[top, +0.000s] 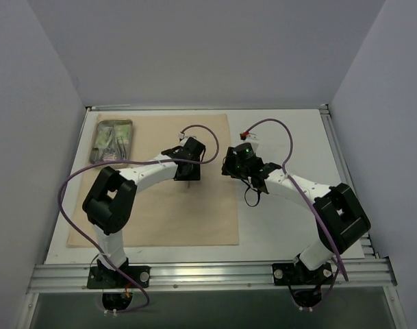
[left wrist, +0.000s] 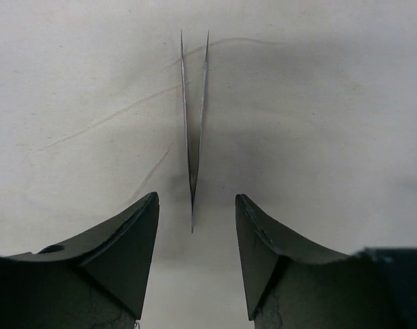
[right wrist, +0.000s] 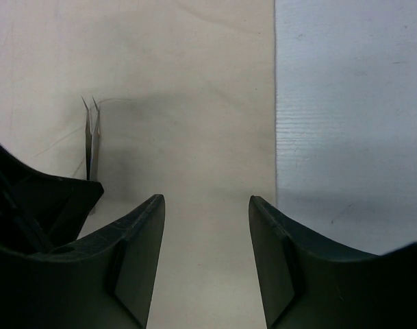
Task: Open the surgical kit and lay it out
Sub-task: Place the medical item in the surgical kit, then pick up the medical item from the container.
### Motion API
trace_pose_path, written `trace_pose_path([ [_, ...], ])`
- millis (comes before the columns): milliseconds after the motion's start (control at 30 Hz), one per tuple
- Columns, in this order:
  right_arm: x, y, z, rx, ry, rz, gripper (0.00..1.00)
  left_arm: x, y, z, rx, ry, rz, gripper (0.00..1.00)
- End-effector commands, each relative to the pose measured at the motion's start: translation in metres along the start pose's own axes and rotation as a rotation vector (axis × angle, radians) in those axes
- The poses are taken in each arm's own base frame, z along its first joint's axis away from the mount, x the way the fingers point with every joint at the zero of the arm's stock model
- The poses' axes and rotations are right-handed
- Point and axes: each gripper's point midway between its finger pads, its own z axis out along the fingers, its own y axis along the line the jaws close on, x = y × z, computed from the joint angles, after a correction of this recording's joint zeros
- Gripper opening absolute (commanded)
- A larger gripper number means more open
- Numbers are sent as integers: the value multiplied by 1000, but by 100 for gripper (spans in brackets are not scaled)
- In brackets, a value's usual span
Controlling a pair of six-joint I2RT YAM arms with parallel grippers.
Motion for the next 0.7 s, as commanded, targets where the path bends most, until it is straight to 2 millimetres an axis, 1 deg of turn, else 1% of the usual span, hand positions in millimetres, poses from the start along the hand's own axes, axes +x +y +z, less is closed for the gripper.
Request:
trace_pose_path([
  [0,-24,1,-15,-1,-70,10,49,-59,-14,-60,96,-150,-26,58],
  [33,-28,0,-16,-2,-79,13,49,-66,-14,-68,101,-169,-17,58],
  [67,-29,-1,-16,-1,-81,14,49,-75,-9,-82,104,-200,9,58],
  [133,-33,-1,-18,-2,-89,12,49,-87,2,-95,91,-244,45,57],
  [167,-34,-2,-18,-2,-91,9,49,-100,19,-107,88,-275,89,62],
  [233,-34,-2,-18,1,-90,-8,49,-114,37,-113,110,-297,137,63],
  [267,-35,-2,-17,1,-90,-12,49,-130,66,-116,111,-316,154,63],
  [300,-33,-3,-16,1,-86,-21,49,-139,82,-117,118,-327,164,66],
  [333,-34,-2,-15,-3,-89,-24,49,-147,96,-118,140,-340,171,67],
  [367,-32,-3,-12,-4,-82,-26,49,-163,131,-120,153,-372,166,67],
  [400,-31,-3,-11,-6,-76,-34,49,-171,149,-122,142,-393,161,70],
  [433,-29,-4,-7,-7,-72,-40,49,-177,168,-123,108,-406,168,70],
  [467,-28,-3,-5,-10,-68,-43,49,-184,201,-122,36,-414,166,69],
  [500,-28,-4,-3,-11,-63,-45,49,-188,219,-122,-13,-416,174,68],
  [533,-27,-5,-1,-12,-60,-53,49,-194,230,-124,-42,-424,180,66],
  [567,-25,-7,4,-8,-49,-57,49,-193,243,-115,-83,-396,206,66],
  [600,-26,-10,8,-6,-47,-55,49,-192,264,-111,-112,-375,192,66],
  [633,-22,-10,14,-17,-28,-59,49,-197,270,-112,-119,-366,193,65],
  [667,-21,-12,18,-17,-20,-60,49,-193,276,-95,-117,-319,194,63],
])
